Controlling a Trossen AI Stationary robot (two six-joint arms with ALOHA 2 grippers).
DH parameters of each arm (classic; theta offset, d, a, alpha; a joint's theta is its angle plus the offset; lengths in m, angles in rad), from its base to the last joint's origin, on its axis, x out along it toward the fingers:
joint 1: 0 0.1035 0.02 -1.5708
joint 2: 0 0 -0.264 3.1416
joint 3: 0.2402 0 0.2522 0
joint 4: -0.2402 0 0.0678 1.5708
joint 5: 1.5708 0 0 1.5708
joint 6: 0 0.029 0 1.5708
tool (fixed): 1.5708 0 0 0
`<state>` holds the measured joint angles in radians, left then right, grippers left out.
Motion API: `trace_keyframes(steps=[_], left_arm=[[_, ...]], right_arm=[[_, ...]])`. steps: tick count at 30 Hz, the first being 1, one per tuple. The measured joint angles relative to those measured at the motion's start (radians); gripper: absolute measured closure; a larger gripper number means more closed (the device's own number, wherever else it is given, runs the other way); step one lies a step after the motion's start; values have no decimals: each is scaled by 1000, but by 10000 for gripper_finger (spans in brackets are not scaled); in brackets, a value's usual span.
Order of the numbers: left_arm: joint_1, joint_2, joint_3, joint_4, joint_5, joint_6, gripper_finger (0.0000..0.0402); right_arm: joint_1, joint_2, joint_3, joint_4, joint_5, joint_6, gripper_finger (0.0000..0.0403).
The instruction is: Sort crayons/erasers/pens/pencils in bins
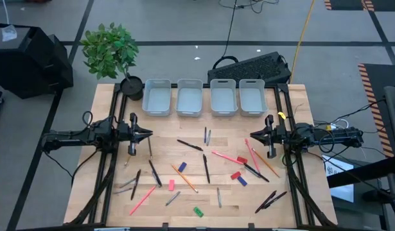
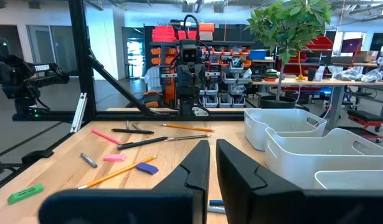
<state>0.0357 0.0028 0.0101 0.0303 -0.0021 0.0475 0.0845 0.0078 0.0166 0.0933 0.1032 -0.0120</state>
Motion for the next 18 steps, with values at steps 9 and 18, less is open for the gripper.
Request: trace_keyframes(steps=[9, 18], left_arm=[[0, 0, 0, 0, 0, 0, 357], [0, 0, 0, -2, 0, 0, 357]], right_arm=[[1, 2, 0, 122, 26, 358, 378], [12, 297, 153, 88, 50, 371, 386]])
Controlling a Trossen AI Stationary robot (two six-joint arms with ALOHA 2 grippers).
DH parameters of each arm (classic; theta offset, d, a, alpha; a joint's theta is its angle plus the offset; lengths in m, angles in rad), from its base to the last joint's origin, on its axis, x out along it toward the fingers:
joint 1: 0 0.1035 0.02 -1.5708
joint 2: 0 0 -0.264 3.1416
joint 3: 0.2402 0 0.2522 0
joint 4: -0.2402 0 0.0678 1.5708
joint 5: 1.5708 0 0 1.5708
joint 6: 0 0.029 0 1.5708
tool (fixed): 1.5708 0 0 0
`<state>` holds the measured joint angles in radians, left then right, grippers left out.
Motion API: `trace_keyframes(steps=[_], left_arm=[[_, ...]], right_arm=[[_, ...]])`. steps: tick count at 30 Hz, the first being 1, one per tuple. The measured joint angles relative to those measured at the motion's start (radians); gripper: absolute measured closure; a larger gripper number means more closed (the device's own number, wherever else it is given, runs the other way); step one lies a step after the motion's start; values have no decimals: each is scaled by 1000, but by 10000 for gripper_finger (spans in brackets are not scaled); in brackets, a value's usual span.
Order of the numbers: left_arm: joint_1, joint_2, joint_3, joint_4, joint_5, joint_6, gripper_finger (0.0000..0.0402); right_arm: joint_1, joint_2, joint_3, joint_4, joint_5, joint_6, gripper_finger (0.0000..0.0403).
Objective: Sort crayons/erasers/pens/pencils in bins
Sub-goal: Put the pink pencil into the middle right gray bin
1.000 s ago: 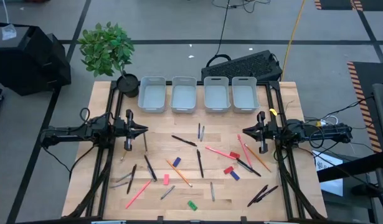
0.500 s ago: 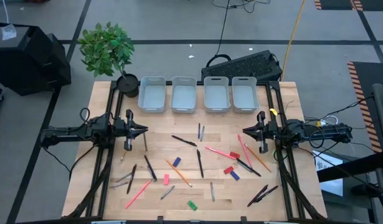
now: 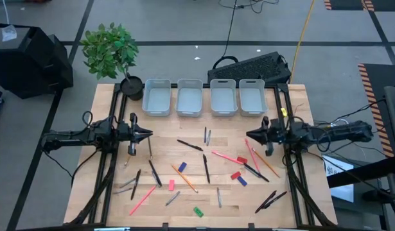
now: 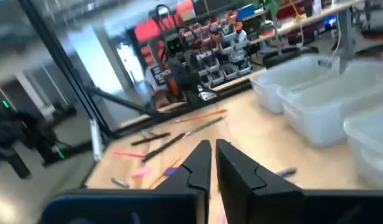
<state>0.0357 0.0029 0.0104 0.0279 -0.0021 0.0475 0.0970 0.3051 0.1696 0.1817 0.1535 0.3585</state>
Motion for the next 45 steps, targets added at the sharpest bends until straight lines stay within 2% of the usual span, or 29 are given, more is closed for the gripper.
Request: trace_keyframes(steps=[7, 10, 16, 21, 24, 29, 34, 36, 41, 45], left_arm=[[0, 3, 0, 1, 0, 0, 357], [0, 3, 0, 0, 0, 0, 357], [0, 3, 0, 0, 0, 0, 357], [0, 3, 0, 0, 0, 0, 357], [0, 3, 0, 0, 0, 0, 357], [0, 3, 0, 0, 0, 0, 357], [0, 3, 0, 0, 0, 0, 357], [0, 3, 0, 0, 0, 0, 357], [0, 3, 0, 0, 0, 0, 357], [0, 3, 0, 0, 0, 0, 357]], right_arm=[[77, 456, 294, -47, 17, -141, 392], [136, 622, 442, -173, 95, -165, 393], [257, 873, 757, -475, 287, -39, 394], [330, 1080, 1007, -694, 318, 15, 402], [357, 1192, 1110, -766, 313, 80, 400], [385, 1306, 1138, -811, 284, 191, 373], [364, 1375, 1133, -1003, 241, 276, 311], [342, 1386, 1101, -1028, 202, 285, 288], [280, 1390, 951, -913, 79, 266, 261], [243, 1390, 883, -847, 47, 211, 260]])
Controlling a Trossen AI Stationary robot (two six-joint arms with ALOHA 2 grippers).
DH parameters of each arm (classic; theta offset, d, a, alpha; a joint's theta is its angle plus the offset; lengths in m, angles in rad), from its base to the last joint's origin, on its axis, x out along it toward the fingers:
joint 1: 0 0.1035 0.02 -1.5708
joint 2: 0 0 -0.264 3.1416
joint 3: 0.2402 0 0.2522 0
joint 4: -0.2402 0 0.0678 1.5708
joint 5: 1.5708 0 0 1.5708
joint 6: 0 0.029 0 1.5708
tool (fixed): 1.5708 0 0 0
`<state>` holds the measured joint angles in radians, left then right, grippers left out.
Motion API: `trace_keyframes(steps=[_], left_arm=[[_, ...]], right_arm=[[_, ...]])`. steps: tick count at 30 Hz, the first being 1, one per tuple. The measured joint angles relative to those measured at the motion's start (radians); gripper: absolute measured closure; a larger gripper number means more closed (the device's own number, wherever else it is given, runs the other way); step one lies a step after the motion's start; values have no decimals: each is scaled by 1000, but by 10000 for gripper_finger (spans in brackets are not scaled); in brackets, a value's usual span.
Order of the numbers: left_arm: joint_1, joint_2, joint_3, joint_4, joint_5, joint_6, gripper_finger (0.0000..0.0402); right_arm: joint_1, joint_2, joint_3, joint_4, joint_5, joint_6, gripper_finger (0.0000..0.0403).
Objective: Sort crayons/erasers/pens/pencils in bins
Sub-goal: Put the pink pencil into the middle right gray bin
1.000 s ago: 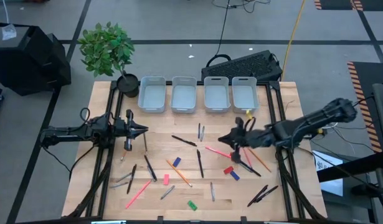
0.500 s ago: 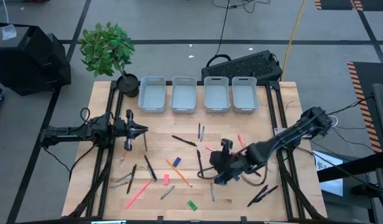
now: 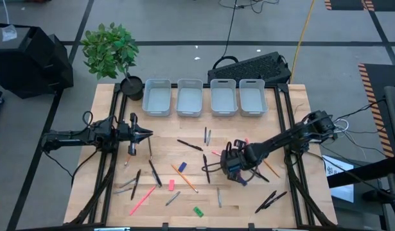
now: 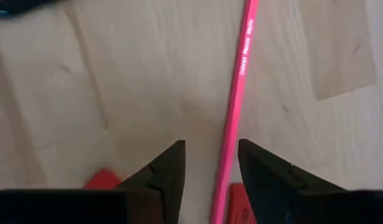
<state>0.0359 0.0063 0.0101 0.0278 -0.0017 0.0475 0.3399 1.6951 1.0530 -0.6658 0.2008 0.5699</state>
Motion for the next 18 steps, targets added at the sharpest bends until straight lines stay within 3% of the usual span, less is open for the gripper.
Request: trace_keyframes(steps=[18], left_arm=[[0, 0, 0, 0, 0, -1, 357]], right_arm=[[-63, -17, -52, 124, -27, -52, 268]])
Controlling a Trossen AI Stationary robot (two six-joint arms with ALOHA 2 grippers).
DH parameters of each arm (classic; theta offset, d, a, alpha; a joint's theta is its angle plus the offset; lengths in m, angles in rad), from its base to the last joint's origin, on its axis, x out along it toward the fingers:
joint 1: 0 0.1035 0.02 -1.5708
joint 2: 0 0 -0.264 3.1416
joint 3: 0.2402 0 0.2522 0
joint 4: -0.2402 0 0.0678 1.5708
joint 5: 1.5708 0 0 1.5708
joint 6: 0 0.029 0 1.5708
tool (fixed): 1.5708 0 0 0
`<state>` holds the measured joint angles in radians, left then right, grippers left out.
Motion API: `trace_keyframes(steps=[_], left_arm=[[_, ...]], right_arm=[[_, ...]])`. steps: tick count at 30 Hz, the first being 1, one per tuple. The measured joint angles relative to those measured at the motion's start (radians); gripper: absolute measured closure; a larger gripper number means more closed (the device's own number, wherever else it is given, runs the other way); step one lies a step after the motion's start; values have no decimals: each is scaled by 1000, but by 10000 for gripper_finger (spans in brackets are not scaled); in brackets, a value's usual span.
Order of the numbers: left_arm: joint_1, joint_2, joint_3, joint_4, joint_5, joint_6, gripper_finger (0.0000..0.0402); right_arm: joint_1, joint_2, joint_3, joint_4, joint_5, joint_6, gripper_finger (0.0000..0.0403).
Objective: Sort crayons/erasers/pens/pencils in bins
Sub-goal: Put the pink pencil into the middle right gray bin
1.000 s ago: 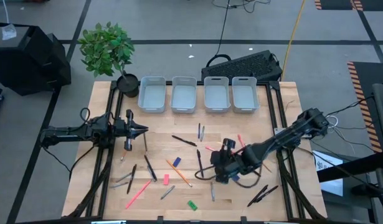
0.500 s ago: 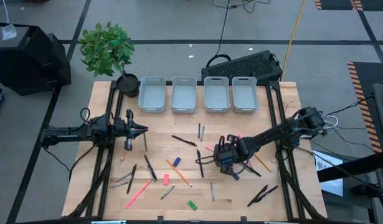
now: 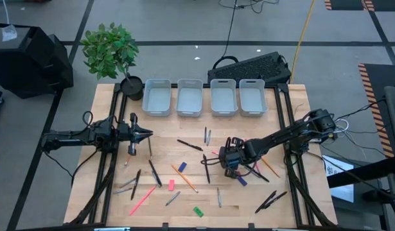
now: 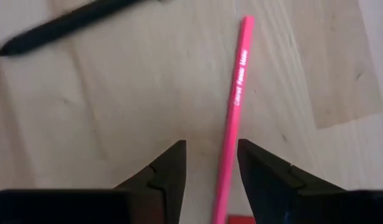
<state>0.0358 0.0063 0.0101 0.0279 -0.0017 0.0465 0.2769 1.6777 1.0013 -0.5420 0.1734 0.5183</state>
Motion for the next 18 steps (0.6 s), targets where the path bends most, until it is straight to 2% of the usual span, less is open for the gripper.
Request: trace_keyframes(steps=[5, 13, 18], left_arm=[[0, 0, 0, 0, 0, 0, 357], [0, 0, 0, 0, 0, 1, 357], [0, 0, 0, 0, 0, 1, 357]], right_arm=[[-44, 0, -54, 39, -20, 79, 285], [-67, -4, -106, 84, -88, 1, 325], [-68, -4, -137, 64, -107, 39, 352]])
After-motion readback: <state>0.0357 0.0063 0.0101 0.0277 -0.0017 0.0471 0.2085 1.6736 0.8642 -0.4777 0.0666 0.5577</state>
